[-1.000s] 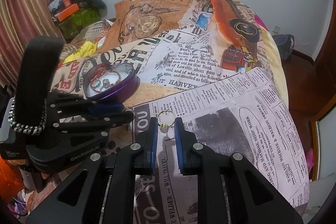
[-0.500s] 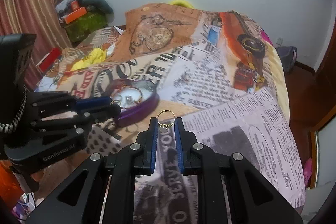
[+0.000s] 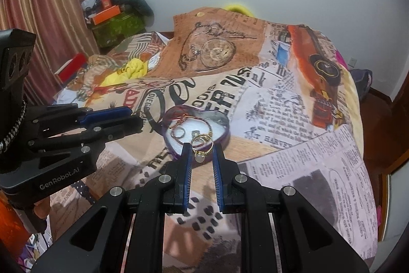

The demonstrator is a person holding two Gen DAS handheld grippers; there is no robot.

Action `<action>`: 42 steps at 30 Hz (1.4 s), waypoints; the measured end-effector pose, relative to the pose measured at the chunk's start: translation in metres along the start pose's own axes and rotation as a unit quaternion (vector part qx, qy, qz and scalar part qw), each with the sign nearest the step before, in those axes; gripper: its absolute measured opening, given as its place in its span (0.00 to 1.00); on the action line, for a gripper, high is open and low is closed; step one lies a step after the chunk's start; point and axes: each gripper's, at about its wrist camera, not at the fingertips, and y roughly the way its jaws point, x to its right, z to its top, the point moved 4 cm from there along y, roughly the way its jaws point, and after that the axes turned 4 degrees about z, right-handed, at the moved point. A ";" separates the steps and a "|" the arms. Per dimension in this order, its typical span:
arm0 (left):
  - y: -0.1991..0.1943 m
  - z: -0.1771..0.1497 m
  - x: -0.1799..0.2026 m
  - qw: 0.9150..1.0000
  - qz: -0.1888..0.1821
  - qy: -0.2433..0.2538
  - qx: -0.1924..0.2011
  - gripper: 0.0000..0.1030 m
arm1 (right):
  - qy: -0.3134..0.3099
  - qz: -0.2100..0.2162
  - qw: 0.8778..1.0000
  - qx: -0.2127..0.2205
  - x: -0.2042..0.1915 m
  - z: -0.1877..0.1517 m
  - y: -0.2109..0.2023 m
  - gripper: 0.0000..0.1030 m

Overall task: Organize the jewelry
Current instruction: 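Carry both gold rings over the heart tin with both tools, then lower the gold rings into the tin and open both tools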

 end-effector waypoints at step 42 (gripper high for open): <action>0.067 0.005 -0.002 0.999 -0.036 -0.009 -0.030 0.16 | 0.014 -0.001 0.999 -0.046 0.021 0.018 0.070 0.14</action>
